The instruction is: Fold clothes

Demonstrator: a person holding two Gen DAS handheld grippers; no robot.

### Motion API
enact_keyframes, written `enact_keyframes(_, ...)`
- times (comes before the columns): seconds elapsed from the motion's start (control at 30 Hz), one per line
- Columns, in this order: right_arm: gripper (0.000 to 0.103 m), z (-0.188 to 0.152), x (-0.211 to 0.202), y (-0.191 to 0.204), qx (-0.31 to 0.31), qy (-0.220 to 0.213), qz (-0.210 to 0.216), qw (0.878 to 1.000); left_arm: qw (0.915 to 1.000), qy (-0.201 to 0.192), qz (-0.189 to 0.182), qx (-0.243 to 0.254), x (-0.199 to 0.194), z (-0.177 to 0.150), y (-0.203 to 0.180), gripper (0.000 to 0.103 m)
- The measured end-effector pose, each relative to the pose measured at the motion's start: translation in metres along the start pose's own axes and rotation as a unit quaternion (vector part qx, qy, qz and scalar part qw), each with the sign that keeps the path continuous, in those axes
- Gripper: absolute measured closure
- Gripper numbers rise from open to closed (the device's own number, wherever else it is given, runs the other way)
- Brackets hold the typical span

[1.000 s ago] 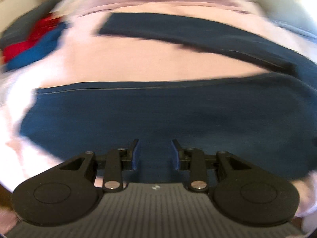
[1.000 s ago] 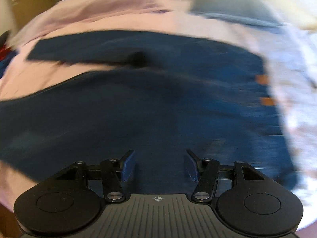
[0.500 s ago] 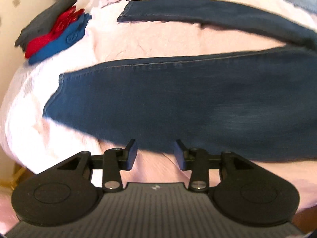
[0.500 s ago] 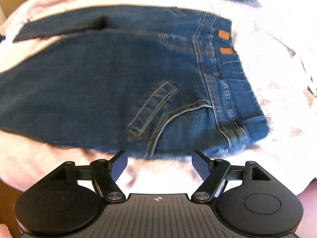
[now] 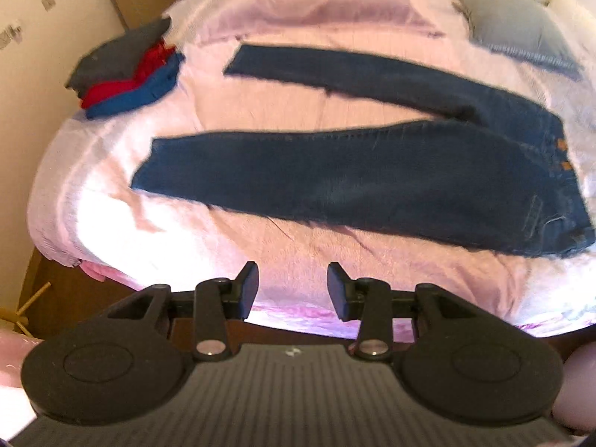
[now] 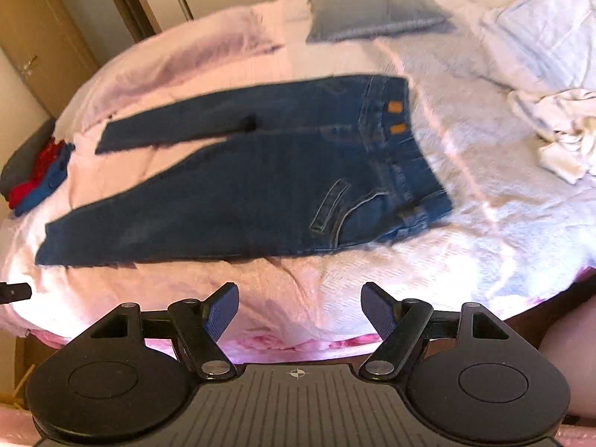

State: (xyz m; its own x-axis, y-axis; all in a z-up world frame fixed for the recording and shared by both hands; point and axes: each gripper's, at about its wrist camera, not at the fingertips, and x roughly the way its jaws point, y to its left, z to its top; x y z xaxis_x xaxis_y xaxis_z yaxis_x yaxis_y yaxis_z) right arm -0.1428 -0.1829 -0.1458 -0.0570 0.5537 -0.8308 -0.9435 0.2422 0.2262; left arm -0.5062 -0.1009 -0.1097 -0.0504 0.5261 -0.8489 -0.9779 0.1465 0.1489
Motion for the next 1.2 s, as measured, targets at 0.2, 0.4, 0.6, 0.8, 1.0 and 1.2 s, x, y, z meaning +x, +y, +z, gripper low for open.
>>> enact_keyframes(0.2, 0.027, -0.012, -0.034, 0.005, 0.005, -0.011, 0.009, 1.000, 0.9994, -0.030, -0.019, -0.003, -0.049, -0.012, 0.002, 0.066)
enact_keyframes(0.4, 0.027, -0.023, -0.061, 0.012, 0.002, -0.021, 0.021, 1.000, 0.9983, -0.050, -0.031, -0.003, -0.084, -0.026, -0.001, 0.066)
enact_keyframes(0.6, 0.027, -0.029, -0.084, 0.015, -0.007, -0.034, 0.023, 0.999, 0.9972, -0.066, -0.034, -0.004, -0.101, -0.032, -0.002, 0.065)
enact_keyframes(0.8, 0.027, -0.034, -0.088, 0.009, -0.001, -0.028, 0.026, 0.999, 0.9966, -0.074, -0.034, -0.004, -0.112, -0.036, -0.006, 0.064)
enact_keyframes(1.0, 0.027, -0.039, -0.085, 0.005, 0.002, -0.023, 0.028, 0.999, 0.9972, -0.068, -0.032, 0.001, -0.110, -0.041, -0.010, 0.063)
enact_keyframes(1.2, 0.027, -0.038, -0.077, 0.002, 0.013, -0.009, 0.026, 1.000, 0.9979, -0.056, -0.032, 0.010, -0.100, -0.040, -0.014, 0.063)
